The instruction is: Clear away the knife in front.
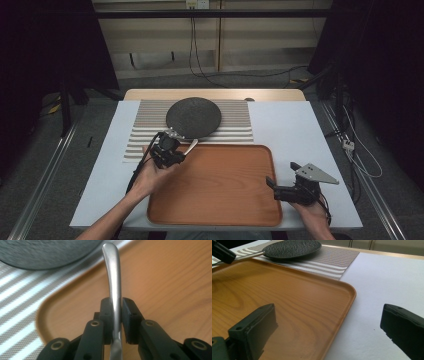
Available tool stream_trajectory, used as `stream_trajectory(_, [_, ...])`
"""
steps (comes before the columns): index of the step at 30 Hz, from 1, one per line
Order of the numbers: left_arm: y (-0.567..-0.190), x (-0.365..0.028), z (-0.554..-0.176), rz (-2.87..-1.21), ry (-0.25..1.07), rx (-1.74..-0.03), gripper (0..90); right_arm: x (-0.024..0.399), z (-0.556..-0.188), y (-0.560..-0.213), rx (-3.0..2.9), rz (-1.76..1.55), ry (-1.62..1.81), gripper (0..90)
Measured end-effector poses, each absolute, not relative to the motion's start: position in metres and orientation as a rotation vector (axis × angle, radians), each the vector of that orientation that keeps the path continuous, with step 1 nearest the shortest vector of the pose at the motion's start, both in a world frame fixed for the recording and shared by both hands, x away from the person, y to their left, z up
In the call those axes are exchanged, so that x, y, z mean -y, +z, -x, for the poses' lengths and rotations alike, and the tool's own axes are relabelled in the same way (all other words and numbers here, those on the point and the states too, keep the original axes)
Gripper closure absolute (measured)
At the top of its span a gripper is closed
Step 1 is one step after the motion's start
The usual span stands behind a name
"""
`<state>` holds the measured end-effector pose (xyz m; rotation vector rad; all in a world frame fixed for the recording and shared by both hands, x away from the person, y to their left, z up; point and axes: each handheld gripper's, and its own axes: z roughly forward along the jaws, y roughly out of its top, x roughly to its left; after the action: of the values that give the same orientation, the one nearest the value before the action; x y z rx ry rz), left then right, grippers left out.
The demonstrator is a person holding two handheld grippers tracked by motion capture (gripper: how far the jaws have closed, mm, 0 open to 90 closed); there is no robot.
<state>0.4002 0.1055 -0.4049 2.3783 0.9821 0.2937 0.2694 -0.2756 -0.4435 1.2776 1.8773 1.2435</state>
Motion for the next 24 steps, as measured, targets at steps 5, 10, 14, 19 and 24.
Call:
stream_trajectory(5, [-0.415, -0.099, -0.396, -2.409, 0.264, -0.99, 79.7, 0.275, -0.27, -0.444, -1.88, -1.276, 1.244, 0.7])
stream_trajectory(10, [-0.423, -0.095, -0.394, -2.417, 0.251, -1.005, 79.7, 0.275, -0.27, -0.444, -1.88, -1.277, 1.244, 0.7])
stream_trajectory(14, [-0.427, -0.092, -0.394, -2.422, 0.234, -1.003, 79.6, 0.275, -0.269, -0.444, -1.882, -1.273, 1.244, 0.7])
stream_trajectory(19, [-0.429, -0.092, -0.392, -2.416, 0.233, -1.017, 79.6, 0.275, -0.269, -0.443, -1.883, -1.272, 1.244, 0.7])
stream_trajectory(24, [-0.43, -0.096, -0.39, -2.397, 0.209, -1.048, 79.5, 0.276, -0.269, -0.443, -1.88, -1.277, 1.244, 0.7])
